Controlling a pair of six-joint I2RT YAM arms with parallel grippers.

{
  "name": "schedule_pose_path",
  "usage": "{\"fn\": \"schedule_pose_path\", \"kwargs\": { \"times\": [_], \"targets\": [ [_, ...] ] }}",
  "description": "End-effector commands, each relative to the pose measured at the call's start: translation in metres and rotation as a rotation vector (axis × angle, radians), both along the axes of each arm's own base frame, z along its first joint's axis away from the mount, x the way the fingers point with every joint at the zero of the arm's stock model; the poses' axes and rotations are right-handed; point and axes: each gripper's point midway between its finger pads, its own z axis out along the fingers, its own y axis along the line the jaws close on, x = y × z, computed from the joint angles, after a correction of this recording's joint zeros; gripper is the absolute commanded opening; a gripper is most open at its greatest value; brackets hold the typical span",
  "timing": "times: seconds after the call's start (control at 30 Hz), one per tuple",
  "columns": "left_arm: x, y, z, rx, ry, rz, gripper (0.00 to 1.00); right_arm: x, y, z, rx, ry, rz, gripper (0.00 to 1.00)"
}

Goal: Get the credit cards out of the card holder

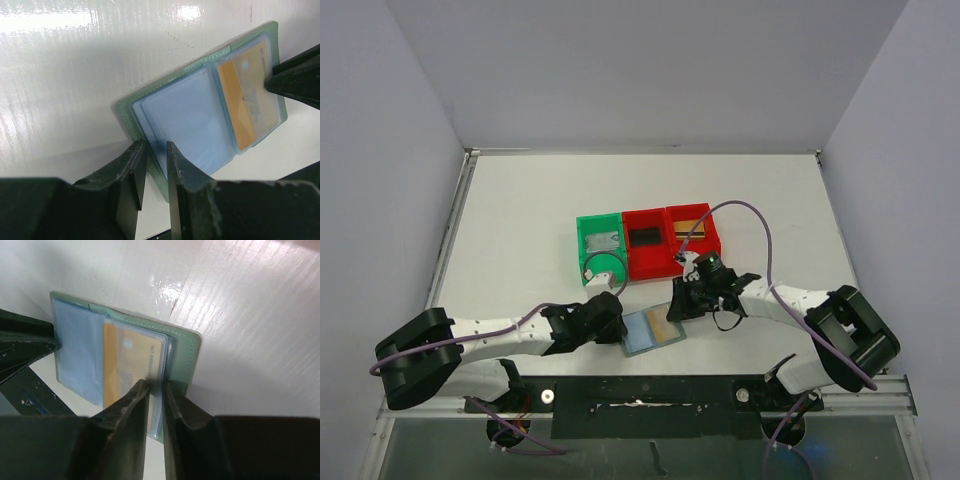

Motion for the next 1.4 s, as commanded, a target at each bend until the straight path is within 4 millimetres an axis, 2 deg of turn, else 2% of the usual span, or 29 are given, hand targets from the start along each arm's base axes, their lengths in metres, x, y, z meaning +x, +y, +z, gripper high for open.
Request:
{"fn": "schedule_pose_path", "kwargs": {
  "times": [0.0, 0.27, 0.5, 0.67, 0.73, 0.87, 1.1, 1.23, 1.37],
  "targets": [
    [0.002, -0.012, 0.005, -0.028, -0.013, -0.027, 0.20, 0.003, 0.017, 0.010, 0.022, -0.033, 0.046, 0.12],
    [0.003, -0.008, 0.007, -0.015, -0.021, -0.017, 0.17, 0.014, 0.003, 0.023, -0.082, -0.074, -0.034, 0.00],
    [0.005, -0.007, 0.009, -0.008, -0.029, -0.014, 0.17, 0.011, 0.018, 0.051, -0.037, -0.136, -0.002, 0.00],
    [0.006, -0.008, 0.010, -0.007, -0.033, -0.013, 0.17, 0.009, 0.011, 0.049, -0.081, -0.124, -0.012, 0.01],
    [0.006, -0.009, 0.011, -0.009, -0.035, -0.012, 0.17, 0.006, 0.013, 0.049, -0.075, -0.119, 0.002, 0.03],
    [0.007, -0.009, 0.011, -0.007, -0.036, -0.014, 0.17, 0.001, 0.026, 0.058, -0.017, -0.137, 0.048, 0.19],
    [0.007, -0.011, 0.011, -0.007, -0.033, -0.017, 0.17, -0.005, 0.032, 0.057, -0.022, -0.134, 0.084, 0.25],
    [0.007, -0.010, 0.012, -0.006, -0.034, -0.016, 0.17, -0.004, 0.026, 0.053, -0.096, -0.119, 0.064, 0.27],
    [0.007, -0.009, 0.012, -0.003, -0.037, -0.013, 0.17, -0.004, 0.029, 0.062, -0.090, -0.141, 0.058, 0.34]
  ]
}}
